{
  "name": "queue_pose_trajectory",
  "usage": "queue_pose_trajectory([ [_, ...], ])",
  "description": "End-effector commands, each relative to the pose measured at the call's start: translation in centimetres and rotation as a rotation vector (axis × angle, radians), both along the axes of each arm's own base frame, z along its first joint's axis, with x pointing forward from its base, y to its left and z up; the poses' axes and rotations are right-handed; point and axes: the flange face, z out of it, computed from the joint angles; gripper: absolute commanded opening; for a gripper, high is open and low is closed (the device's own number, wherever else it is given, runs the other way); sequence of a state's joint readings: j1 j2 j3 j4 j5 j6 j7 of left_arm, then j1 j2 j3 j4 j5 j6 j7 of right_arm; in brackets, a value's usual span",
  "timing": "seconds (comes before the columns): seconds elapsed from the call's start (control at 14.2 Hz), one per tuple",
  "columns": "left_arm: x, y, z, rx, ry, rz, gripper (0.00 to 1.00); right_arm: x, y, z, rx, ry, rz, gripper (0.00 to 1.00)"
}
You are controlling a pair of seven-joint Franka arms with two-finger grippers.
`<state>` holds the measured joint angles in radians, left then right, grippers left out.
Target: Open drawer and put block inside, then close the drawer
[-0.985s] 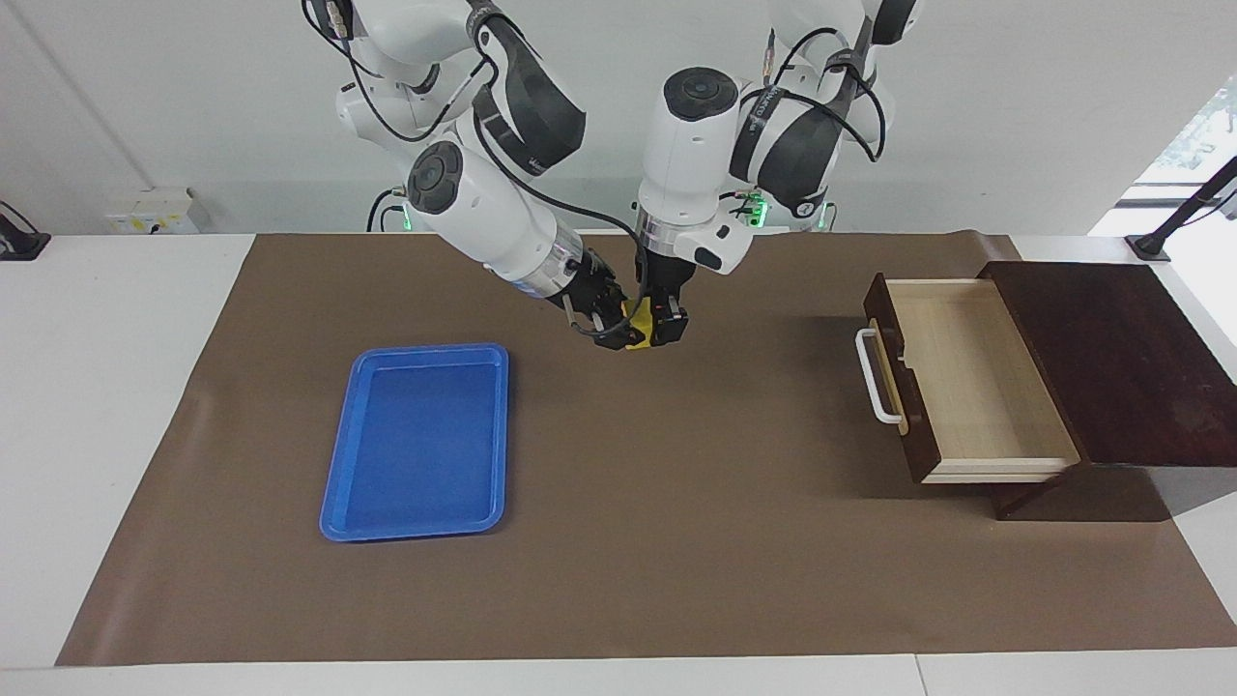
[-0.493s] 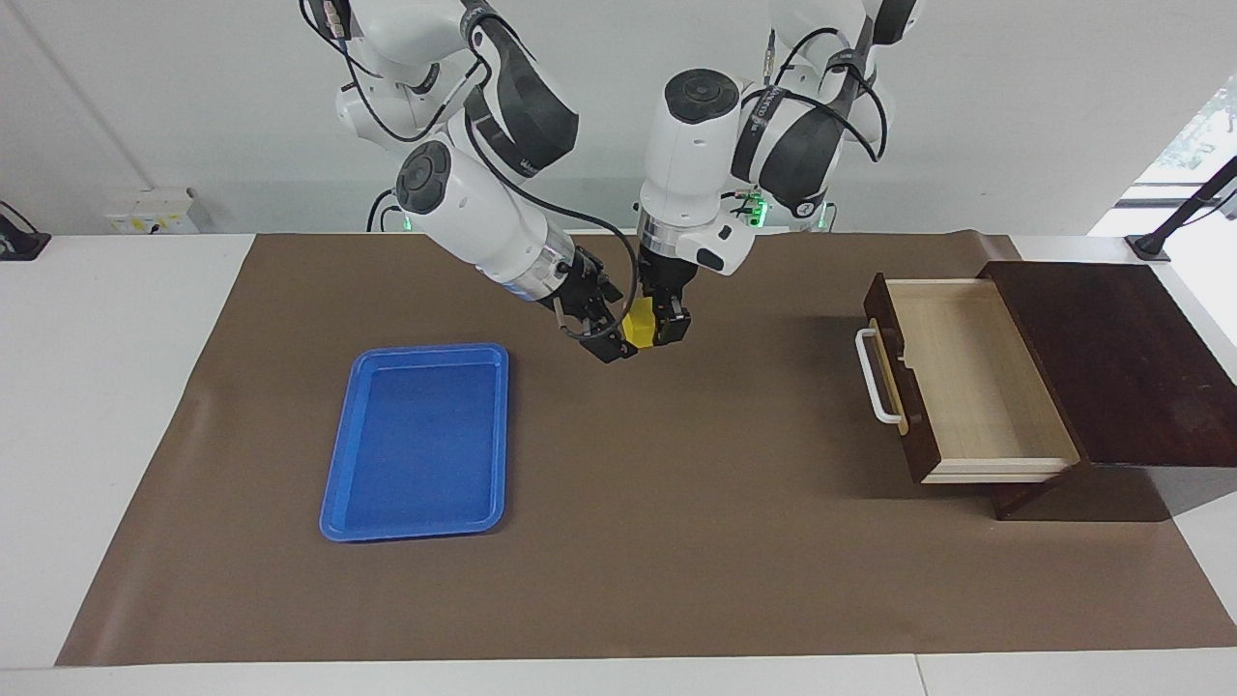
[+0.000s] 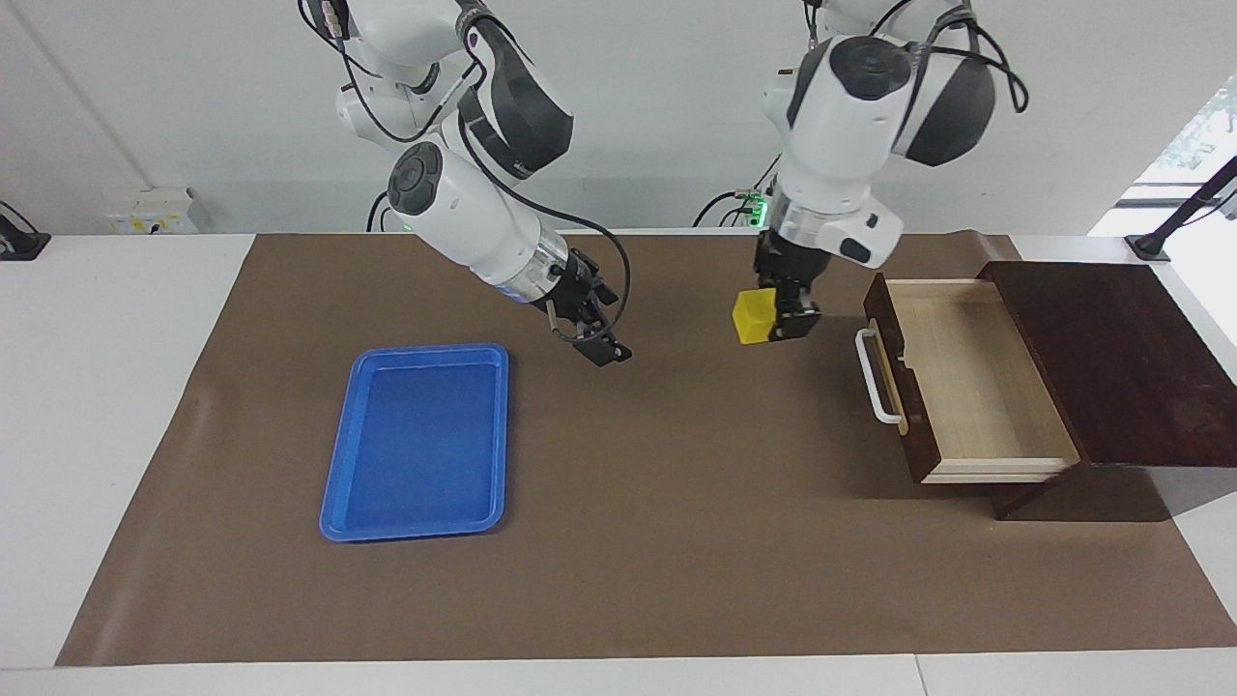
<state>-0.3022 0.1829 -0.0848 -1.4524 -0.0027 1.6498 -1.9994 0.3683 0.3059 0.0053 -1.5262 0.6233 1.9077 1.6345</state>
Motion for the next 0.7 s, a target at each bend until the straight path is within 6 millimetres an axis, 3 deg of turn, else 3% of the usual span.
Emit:
queue_pose_trajectory([
  [0.0,1.2,7.7,-0.5,0.011,0.051,-0.076,0.0,1.2,-3.0,0.7,-0.006,-0.031,-0.017,1.0],
  [0.21,2.7,17.0,-0.9,0.004,0.047,-0.134,0.0,2.3,-6.8,0.3,-0.039,-0.082,0.043,1.0],
  [0.28,2.6,19.3,-1.4,0.003,0.043,-0.157,0.0,2.3,-7.9,0.0,-0.069,-0.097,0.098,1.0],
  [0.49,1.5,24.8,-3.8,0.01,0.002,-0.18,0.0,2.4,-12.3,-0.2,-0.123,-0.148,0.278,1.0],
  [0.63,0.2,27.2,-6.5,0.017,-0.009,-0.2,0.0,2.1,-15.6,0.2,-0.142,-0.18,0.407,1.0],
])
